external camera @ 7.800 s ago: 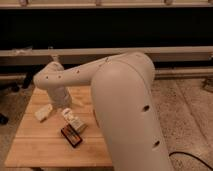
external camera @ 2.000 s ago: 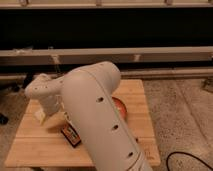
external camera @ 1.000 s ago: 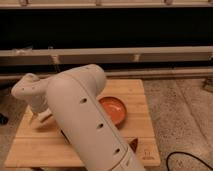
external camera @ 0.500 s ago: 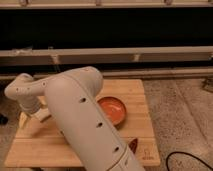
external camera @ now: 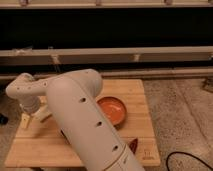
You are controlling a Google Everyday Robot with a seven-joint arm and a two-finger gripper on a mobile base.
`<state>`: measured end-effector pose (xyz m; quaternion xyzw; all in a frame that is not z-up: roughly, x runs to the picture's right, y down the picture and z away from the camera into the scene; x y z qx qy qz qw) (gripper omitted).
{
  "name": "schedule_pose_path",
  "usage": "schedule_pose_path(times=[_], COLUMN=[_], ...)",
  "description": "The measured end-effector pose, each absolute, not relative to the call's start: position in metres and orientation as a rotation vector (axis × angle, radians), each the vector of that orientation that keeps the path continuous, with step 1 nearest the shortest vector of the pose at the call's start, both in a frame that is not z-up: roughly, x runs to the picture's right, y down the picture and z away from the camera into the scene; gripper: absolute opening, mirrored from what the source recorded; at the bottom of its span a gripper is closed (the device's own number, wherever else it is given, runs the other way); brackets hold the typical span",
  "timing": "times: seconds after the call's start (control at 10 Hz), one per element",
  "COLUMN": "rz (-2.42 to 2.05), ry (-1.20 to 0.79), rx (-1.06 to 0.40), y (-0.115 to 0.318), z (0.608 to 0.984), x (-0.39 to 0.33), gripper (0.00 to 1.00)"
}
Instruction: Place the white sponge in the ceramic bowl
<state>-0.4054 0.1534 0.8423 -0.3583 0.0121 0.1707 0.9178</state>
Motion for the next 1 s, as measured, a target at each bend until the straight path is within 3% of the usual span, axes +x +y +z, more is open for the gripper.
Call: schedule_pose_path(times=[1.0], rz=[0.214], ry=[0.032], rx=[-0.691], y=[0.151], z=[0.884], x=[-0.407], gripper=[0.98])
